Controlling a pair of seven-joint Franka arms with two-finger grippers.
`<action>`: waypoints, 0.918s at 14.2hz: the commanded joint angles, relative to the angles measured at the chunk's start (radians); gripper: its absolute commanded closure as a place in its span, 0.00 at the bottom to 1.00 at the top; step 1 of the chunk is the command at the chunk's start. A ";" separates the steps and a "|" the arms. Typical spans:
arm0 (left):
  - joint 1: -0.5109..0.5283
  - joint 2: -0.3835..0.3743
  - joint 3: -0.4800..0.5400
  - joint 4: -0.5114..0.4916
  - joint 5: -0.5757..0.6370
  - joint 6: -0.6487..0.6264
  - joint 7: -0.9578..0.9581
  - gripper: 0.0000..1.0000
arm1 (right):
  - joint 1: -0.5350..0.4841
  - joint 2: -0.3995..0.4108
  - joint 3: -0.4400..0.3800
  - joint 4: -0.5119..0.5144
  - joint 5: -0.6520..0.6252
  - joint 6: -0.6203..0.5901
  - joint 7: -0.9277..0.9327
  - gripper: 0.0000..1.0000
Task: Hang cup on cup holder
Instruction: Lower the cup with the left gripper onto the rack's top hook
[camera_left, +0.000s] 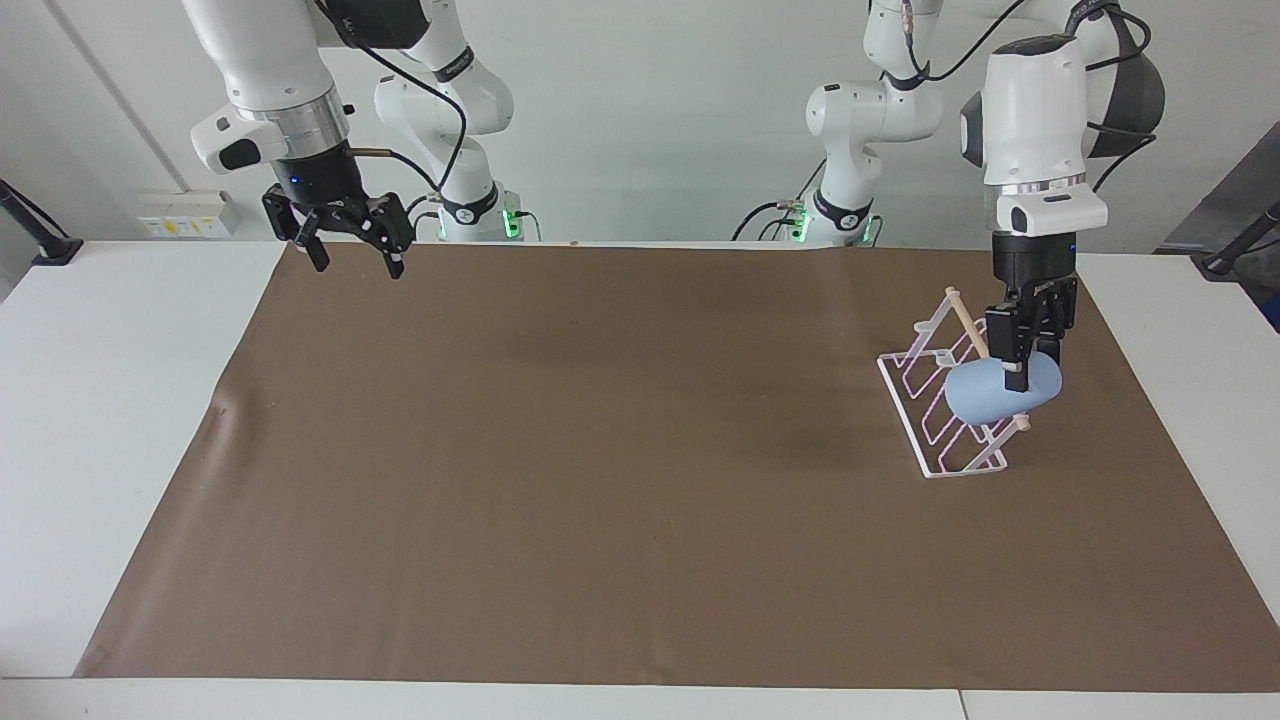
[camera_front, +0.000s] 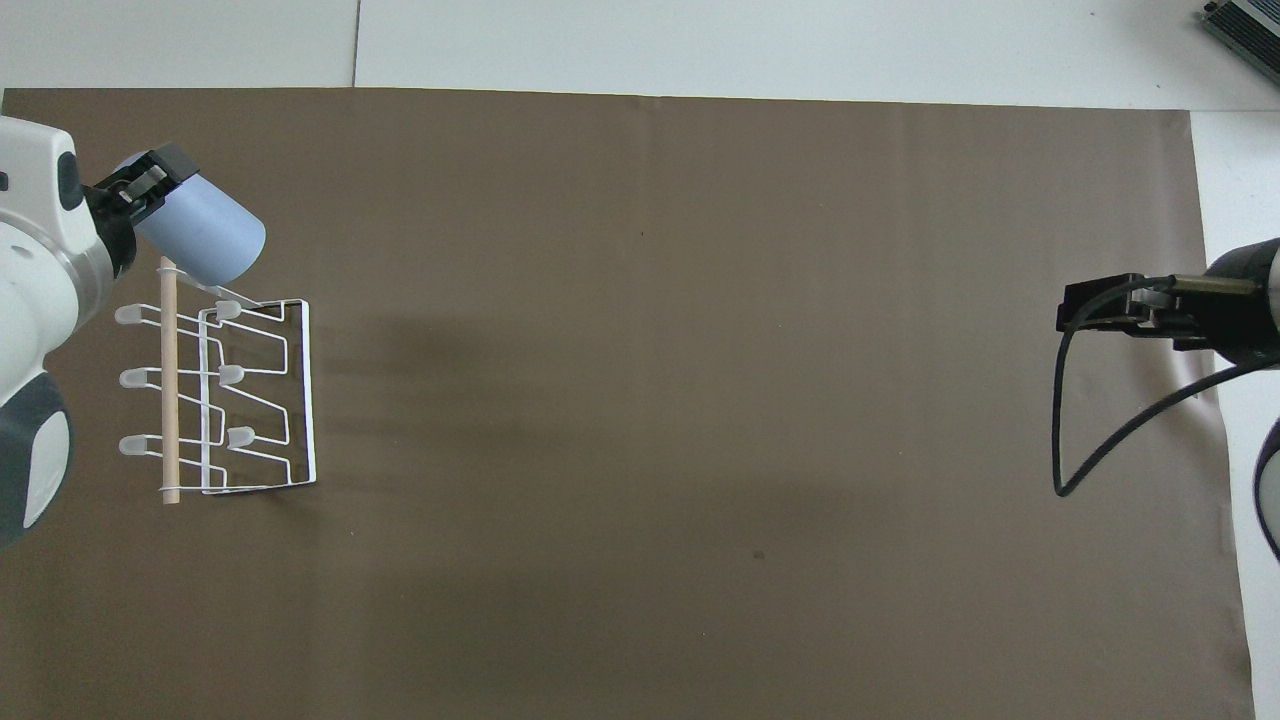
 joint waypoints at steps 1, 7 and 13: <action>0.032 -0.035 -0.007 -0.067 0.046 0.053 0.008 1.00 | -0.031 0.013 0.005 0.037 -0.024 -0.080 -0.024 0.00; 0.069 -0.032 -0.007 -0.112 0.109 0.089 0.016 1.00 | -0.022 0.010 0.007 0.011 -0.072 -0.077 -0.133 0.00; 0.088 -0.026 -0.007 -0.161 0.128 0.141 0.016 1.00 | -0.014 0.000 0.008 -0.003 -0.049 -0.069 -0.027 0.00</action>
